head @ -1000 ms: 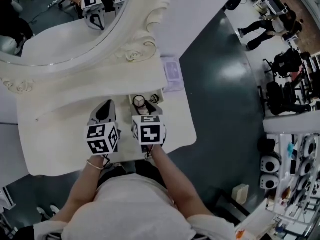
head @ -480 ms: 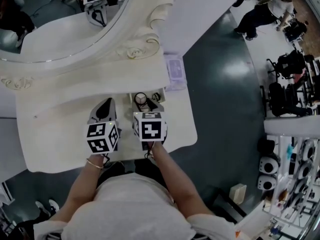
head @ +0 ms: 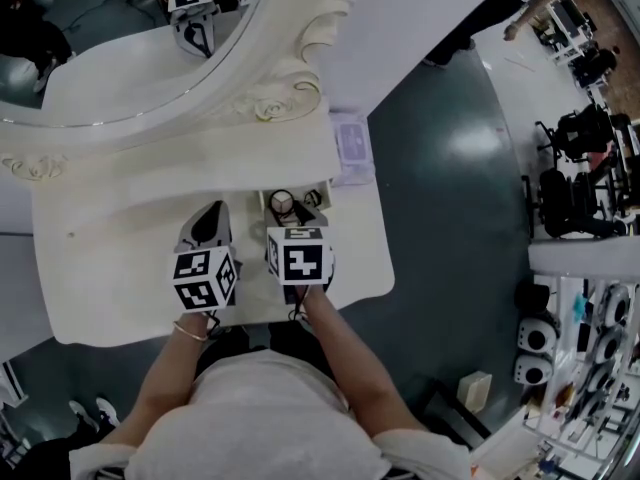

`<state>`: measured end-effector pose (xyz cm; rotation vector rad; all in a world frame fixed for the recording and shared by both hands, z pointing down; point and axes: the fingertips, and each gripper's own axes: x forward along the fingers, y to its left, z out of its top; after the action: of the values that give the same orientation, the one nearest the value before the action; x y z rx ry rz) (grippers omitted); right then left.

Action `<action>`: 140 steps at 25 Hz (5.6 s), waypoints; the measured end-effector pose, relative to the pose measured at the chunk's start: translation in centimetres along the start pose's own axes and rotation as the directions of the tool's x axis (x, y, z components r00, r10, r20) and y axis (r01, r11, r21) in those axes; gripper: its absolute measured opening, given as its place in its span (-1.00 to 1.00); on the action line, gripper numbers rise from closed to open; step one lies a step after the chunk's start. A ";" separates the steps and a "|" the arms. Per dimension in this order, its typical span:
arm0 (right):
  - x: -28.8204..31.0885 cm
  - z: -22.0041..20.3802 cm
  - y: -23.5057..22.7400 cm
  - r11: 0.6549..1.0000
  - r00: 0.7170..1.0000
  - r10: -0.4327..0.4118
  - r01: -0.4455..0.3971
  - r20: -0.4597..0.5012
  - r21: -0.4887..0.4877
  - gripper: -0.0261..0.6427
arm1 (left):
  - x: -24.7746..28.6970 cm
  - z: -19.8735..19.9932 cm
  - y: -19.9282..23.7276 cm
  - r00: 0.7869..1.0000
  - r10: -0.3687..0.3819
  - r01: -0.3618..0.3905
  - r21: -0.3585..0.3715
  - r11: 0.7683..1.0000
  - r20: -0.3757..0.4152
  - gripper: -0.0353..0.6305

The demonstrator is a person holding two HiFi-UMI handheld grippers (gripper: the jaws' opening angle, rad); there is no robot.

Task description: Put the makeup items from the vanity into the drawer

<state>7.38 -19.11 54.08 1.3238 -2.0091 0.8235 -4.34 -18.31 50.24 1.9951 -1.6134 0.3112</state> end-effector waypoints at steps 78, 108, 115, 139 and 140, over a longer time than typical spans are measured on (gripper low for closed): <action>-13.5 -5.9 -1.3 0.982 0.962 -0.153 0.123 0.225 0.141 -0.83 | -10.0 -2.5 -8.2 0.982 -0.183 0.174 0.151 0.973 0.046 -0.89; -11.4 -11.8 -2.7 0.964 0.978 -0.178 0.151 0.109 0.220 -0.81 | -7.4 -7.1 -6.8 0.981 -0.180 0.188 0.105 0.977 -0.078 -0.89; -9.4 -13.7 -1.8 0.964 0.987 -0.146 0.127 0.065 0.233 -0.68 | -6.1 -8.7 -5.7 0.979 -0.167 0.179 0.102 0.978 -0.117 -0.88; -5.9 -16.6 -2.1 0.973 0.990 -0.136 0.142 -0.045 0.180 -0.62 | -5.8 -13.8 -4.9 0.973 -0.129 0.142 0.057 0.988 -0.192 -0.88; -5.8 -16.7 -2.2 0.973 0.989 -0.138 0.145 -0.048 0.179 -0.62 | -5.7 -13.9 -4.9 0.973 -0.128 0.140 0.053 0.989 -0.192 -0.88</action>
<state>13.63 -3.82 60.65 1.5248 -1.8231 0.9750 1.11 -5.36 57.45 2.0459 -1.3611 0.4915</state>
